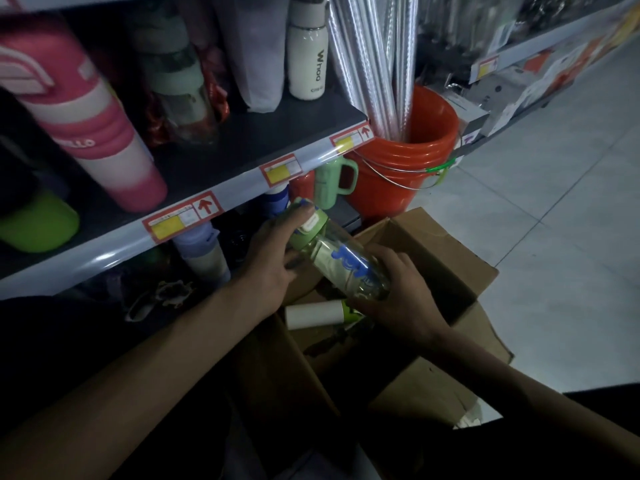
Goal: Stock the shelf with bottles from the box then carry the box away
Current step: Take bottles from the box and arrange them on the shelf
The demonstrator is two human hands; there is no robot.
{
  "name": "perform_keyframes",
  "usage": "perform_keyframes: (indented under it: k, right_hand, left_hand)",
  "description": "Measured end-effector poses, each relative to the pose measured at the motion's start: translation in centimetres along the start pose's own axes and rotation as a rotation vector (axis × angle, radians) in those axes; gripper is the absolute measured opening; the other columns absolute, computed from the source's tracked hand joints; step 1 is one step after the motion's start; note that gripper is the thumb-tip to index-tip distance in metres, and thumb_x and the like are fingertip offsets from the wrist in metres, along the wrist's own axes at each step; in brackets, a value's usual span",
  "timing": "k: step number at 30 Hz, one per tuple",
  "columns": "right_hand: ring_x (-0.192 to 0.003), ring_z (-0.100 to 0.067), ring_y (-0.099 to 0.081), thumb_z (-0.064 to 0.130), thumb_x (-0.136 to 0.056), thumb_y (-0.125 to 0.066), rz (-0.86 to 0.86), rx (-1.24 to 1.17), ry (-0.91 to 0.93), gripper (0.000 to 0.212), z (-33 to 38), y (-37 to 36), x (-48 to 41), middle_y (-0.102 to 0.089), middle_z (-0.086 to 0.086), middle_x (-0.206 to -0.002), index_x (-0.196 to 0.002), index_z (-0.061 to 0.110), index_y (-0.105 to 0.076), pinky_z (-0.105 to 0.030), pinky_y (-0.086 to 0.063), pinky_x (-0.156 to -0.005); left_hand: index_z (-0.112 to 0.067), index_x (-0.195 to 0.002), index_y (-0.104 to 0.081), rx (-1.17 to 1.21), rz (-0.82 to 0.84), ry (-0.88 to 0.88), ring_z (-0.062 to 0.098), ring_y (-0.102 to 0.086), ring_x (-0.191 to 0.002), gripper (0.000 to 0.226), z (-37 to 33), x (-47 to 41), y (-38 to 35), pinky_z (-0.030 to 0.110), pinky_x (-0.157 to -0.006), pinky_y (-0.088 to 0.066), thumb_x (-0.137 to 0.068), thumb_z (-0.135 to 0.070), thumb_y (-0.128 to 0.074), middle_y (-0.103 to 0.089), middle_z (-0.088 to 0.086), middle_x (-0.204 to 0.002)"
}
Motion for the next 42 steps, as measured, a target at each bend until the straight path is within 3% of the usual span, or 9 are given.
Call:
perform_keyframes:
  k: [5,9,16,20,24,30,34,36,42]
  right_hand:
    - [-0.110,-0.005,-0.053,0.053,-0.071,-0.080,0.026,-0.166,0.079,0.077,2.5,-0.4,0.8,-0.051,0.012,-0.120,-0.140,0.035,-0.049,-0.039,-0.055,-0.094]
    - [-0.113,-0.012,-0.062,0.067,-0.069,-0.072,0.104,-0.470,0.011,0.068,4.2,-0.8,1.4,-0.060,0.009,-0.121,-0.131,0.041,-0.056,-0.046,-0.056,-0.096]
    - [-0.103,-0.025,-0.071,0.032,-0.084,-0.071,0.179,-0.747,0.032,0.049,7.6,-0.7,1.3,-0.071,-0.009,-0.110,-0.131,0.020,-0.061,-0.044,-0.059,-0.090]
    - [-0.102,-0.030,-0.072,0.015,-0.084,-0.081,0.194,-0.773,0.081,0.051,9.1,-1.3,1.0,-0.072,-0.016,-0.106,-0.131,0.017,-0.061,-0.044,-0.059,-0.089]
    - [-0.108,-0.026,-0.070,0.031,-0.070,-0.090,0.211,-0.751,0.104,0.069,10.3,-2.1,0.6,-0.072,-0.014,-0.111,-0.132,0.023,-0.061,-0.040,-0.059,-0.091]
    - [-0.097,-0.026,-0.070,0.037,-0.072,-0.085,0.106,-0.637,0.131,0.055,11.7,-2.5,-0.1,-0.067,-0.014,-0.103,-0.120,0.018,-0.065,-0.047,-0.060,-0.083]
    - [-0.093,-0.008,-0.066,0.036,-0.073,-0.090,0.061,-0.428,0.173,0.055,13.0,-3.1,-1.1,-0.068,0.004,-0.100,-0.120,0.035,-0.062,-0.035,-0.059,-0.081]
    - [-0.092,-0.001,-0.065,0.041,-0.070,-0.089,0.020,-0.397,0.177,0.055,13.9,-3.3,-1.8,-0.069,0.010,-0.100,-0.117,0.042,-0.060,-0.034,-0.060,-0.080]
    - [-0.102,-0.003,-0.068,0.035,-0.074,-0.089,-0.010,-0.480,0.234,0.053,16.2,-4.7,-4.1,-0.074,0.013,-0.105,-0.122,0.031,-0.067,-0.039,-0.059,-0.090]
  left_hand:
    - [-0.027,-0.116,-0.067,0.009,-0.085,-0.286,0.023,-0.072,-0.106,0.053,-2.0,-0.2,0.9,0.048,-0.095,-0.057,-0.069,-0.040,-0.088,-0.076,-0.001,-0.111]
    - [-0.006,-0.119,-0.062,0.100,-0.098,-0.316,0.021,-0.074,-0.089,0.055,-3.4,-0.2,1.4,0.037,-0.078,-0.059,-0.075,-0.034,-0.082,-0.075,0.002,-0.096]
    - [-0.006,-0.100,-0.062,0.289,0.042,-0.249,0.030,-0.062,-0.085,0.036,-6.1,0.6,0.9,0.033,-0.075,-0.056,-0.086,-0.038,-0.053,-0.058,0.020,-0.099]
    - [-0.011,-0.084,-0.062,0.283,0.022,-0.284,0.022,-0.062,-0.068,0.035,-7.4,1.2,1.6,0.028,-0.064,-0.054,-0.095,-0.037,-0.042,-0.060,0.010,-0.081]
    - [-0.018,-0.064,-0.059,0.303,-0.018,-0.349,0.021,-0.057,-0.065,0.042,-8.6,1.8,2.3,0.032,-0.066,-0.049,-0.095,-0.040,-0.041,-0.056,0.004,-0.067]
    - [0.005,-0.120,-0.061,0.265,-0.020,-0.542,0.034,-0.058,-0.104,0.060,-11.3,3.3,3.1,0.045,-0.091,-0.051,-0.083,-0.041,-0.053,-0.060,0.029,-0.114]
    - [-0.020,-0.105,-0.068,0.139,-0.053,-0.700,0.032,-0.057,-0.103,0.037,-12.1,4.0,3.5,0.053,-0.097,-0.046,-0.073,-0.036,-0.058,-0.060,0.015,-0.109]
    - [-0.023,-0.121,-0.066,0.022,-0.065,-0.784,0.035,-0.061,-0.115,0.045,-12.7,4.6,3.6,0.055,-0.100,-0.048,-0.077,-0.030,-0.058,-0.066,0.010,-0.120]
    - [0.001,-0.145,-0.044,-0.222,-0.007,-0.929,-0.007,-0.062,-0.109,0.058,-14.1,5.9,4.5,0.015,-0.087,-0.050,-0.089,-0.007,-0.058,-0.058,-0.006,-0.128]
Point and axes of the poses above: each hand's wrist, its own x-axis away from the middle knuckle, its own y-axis out of the back of the hand, z = x × y, the point moved 4 cm from there along -x, towards the middle knuckle
